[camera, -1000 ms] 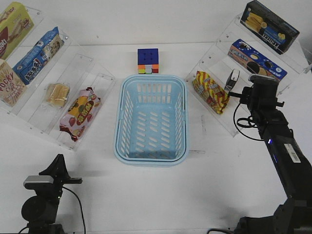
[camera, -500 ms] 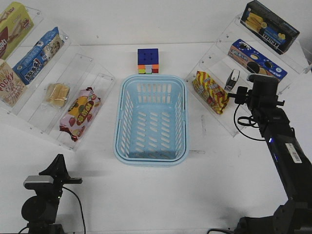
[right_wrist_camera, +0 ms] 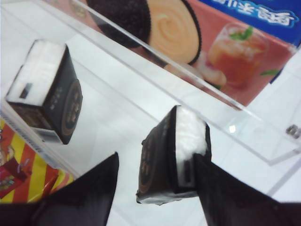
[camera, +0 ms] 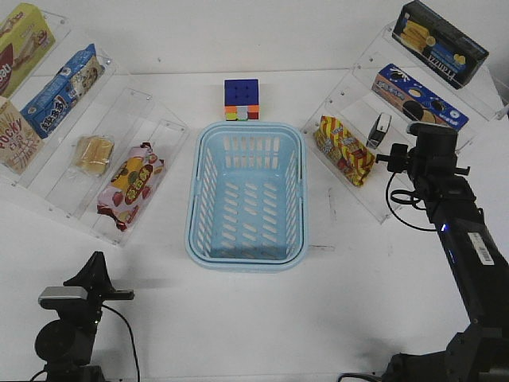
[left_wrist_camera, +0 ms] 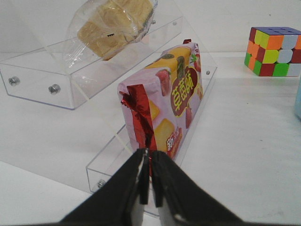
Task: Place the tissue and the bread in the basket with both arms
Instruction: 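Reach the right gripper to the black tissue pack on the shelf and grasp it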
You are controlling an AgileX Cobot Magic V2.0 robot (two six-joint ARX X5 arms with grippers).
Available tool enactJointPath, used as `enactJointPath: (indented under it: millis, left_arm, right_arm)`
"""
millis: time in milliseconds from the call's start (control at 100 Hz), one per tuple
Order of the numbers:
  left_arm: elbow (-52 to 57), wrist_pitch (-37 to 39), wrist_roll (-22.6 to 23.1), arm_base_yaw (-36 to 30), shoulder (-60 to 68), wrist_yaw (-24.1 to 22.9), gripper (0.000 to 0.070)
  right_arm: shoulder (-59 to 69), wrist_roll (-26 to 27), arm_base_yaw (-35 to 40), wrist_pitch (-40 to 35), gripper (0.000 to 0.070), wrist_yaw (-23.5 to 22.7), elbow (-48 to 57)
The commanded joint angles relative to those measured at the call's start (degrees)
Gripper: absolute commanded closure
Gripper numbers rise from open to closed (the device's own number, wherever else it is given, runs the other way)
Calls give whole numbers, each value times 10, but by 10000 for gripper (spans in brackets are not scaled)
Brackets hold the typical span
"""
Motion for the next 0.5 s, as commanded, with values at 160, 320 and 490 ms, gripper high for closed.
enactJointPath:
  millis: [160,320,490]
  left_arm:
    - [-11,6,-5,-1,-1,2,699]
    - [-11,6,-5,-1,-1,2,699]
    - [-11,6,-5,-1,-1,2,699]
  right_arm:
    - [-29,-22,10,28,329,20,16]
    - [-33,-25,5,-10,329,15,16]
    - [-18,-26,-4,-19,328,16,16]
